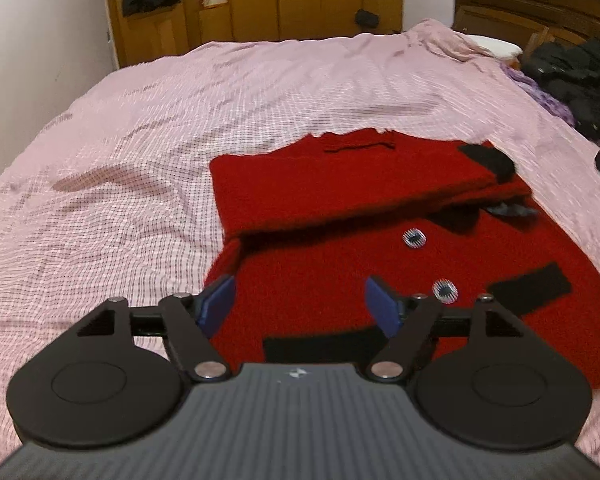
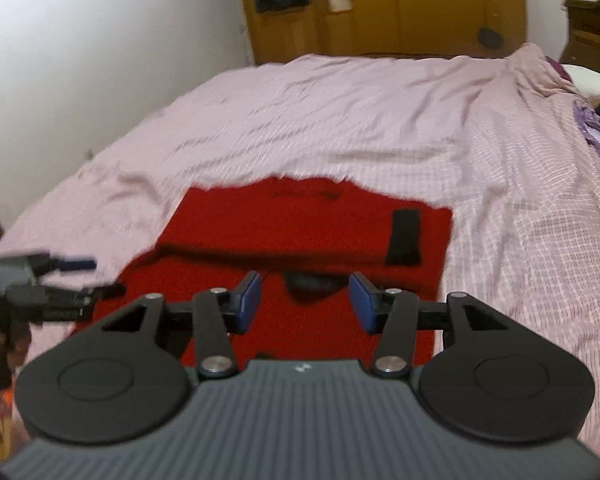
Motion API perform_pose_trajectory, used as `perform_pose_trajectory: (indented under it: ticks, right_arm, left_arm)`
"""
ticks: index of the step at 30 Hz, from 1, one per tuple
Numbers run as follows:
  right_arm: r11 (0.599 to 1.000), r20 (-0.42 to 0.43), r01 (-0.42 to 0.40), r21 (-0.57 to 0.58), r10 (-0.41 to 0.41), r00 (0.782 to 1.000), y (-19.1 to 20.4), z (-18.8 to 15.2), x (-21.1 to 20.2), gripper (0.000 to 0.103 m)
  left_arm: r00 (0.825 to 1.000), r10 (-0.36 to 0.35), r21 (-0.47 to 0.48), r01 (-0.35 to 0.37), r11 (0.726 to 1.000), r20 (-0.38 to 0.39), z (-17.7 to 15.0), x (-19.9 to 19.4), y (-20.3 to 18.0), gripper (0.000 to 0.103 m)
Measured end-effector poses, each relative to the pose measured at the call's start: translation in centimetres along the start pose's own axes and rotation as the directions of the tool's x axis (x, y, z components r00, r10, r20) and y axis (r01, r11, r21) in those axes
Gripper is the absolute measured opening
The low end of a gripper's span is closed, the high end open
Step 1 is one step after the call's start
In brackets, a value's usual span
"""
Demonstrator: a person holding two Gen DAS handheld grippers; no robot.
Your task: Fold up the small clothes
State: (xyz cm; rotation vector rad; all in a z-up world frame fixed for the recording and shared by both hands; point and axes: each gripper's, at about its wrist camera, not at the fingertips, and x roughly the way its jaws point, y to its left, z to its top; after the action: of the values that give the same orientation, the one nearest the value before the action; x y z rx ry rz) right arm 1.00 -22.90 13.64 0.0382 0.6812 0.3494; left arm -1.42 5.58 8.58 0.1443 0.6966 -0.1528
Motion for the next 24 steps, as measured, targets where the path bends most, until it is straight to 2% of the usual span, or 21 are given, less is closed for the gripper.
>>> perform_pose_trajectory:
  ticks: [6,12,16,19,24]
  right_arm:
    - [0.987,-0.074,0.027,-0.161,-0.040,0.996,3.3,-5.0,0.0,0.051]
    - [0.936,-0.140,0.038,-0.349,-0.092,0.986,6.3,-9.8,1.4,0.051]
    - [0.946,-0.191,-0.008,-0.325,-0.057,0.980,6.9,-11.6,2.0,0.051]
    - [0.949,-0.202,-0.011,-0.315,-0.055,0.978,7.1,-12.4,2.3,0.051]
    - [0.937,-0.232,-0.037,-0.347,-0.047,0.971,8.0,-13.4,2.6,0.051]
  left_arm:
    - [1.000,0.003,0.058,-0.002,0.998,-0.017,-3.8,-2.2,-2.2,0.079]
    - [0.998,-0.007,0.073,0.012,0.997,-0.062,-7.2,-2.2,-3.1,0.079]
    - [0.996,-0.016,0.054,0.020,0.998,-0.085,-8.5,-2.2,-3.0,0.079]
    - [0.994,-0.024,0.031,0.028,0.999,-0.103,-9.1,-2.3,-2.8,0.079]
    - [0.984,-0.083,0.013,0.086,0.996,-0.160,-9.9,-2.1,-2.8,0.079]
